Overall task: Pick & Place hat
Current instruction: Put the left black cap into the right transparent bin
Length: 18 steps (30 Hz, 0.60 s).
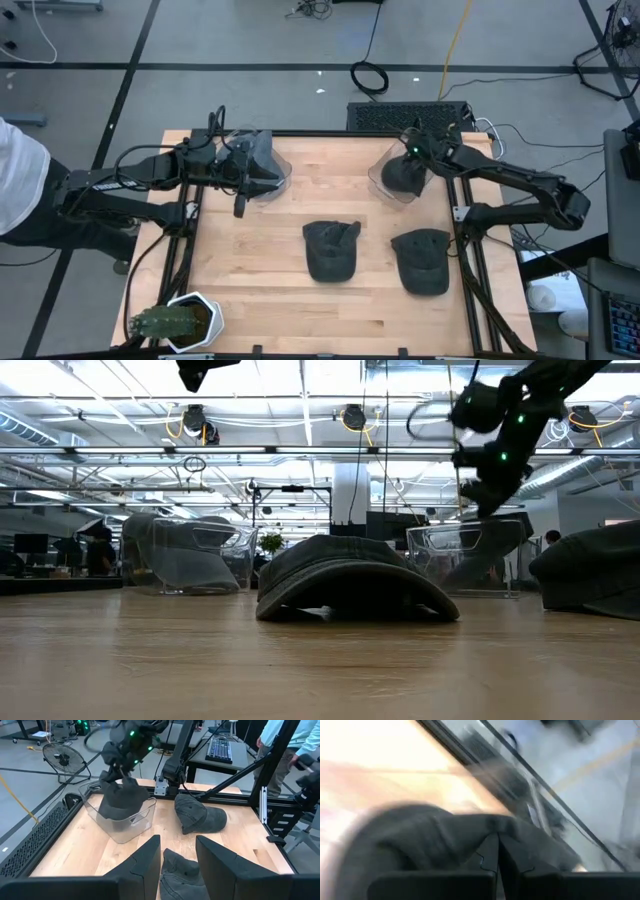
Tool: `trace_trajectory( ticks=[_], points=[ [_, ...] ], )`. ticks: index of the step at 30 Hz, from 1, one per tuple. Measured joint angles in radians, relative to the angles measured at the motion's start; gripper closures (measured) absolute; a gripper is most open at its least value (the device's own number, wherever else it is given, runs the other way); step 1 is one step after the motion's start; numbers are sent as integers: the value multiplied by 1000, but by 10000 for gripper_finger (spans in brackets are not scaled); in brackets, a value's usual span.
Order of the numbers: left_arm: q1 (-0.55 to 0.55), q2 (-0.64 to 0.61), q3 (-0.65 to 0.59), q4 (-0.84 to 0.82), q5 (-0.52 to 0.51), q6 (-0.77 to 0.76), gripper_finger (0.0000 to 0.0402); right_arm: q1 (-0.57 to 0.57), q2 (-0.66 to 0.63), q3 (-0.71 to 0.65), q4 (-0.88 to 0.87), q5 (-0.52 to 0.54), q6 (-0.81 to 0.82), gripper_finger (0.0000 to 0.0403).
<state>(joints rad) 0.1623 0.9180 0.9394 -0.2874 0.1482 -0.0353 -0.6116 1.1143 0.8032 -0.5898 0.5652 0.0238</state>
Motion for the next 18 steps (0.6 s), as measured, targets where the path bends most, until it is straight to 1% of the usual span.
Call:
trace_trajectory(
  ticks=[1, 3, 5, 6, 8, 10, 11, 14, 16, 18],
  points=[
    [0, 0, 0, 0, 0, 0, 270, 14, -20, 0, 18, -37, -2, 403],
    [0, 0, 0, 0, 0, 0, 270, 37, -63, 0, 34, -190, -3, 403],
    [0, 0, 0, 0, 0, 4, 270, 57, -96, 1, 47, -352, 31, 403],
    [0, 0, 0, 0, 0, 6, 270, 69, -105, 2, 42, -412, 54, 403],
    [0, 0, 0, 0, 0, 8, 270, 93, -108, 2, -8, -513, 82, 403],
    [0, 0, 0, 0, 0, 9, 270, 121, -102, 2, -63, -581, 98, 403],
    [0, 0, 0, 0, 0, 11, 270, 135, -98, 2, -80, -594, 109, 403],
    [0, 0, 0, 0, 0, 14, 270, 177, -83, 2, -150, -582, 156, 403],
    [0, 0, 0, 0, 0, 14, 270, 192, -77, 2, -214, -545, 190, 403],
    [0, 0, 0, 0, 0, 14, 270, 200, -70, 2, -292, -480, 221, 403]
  ],
)
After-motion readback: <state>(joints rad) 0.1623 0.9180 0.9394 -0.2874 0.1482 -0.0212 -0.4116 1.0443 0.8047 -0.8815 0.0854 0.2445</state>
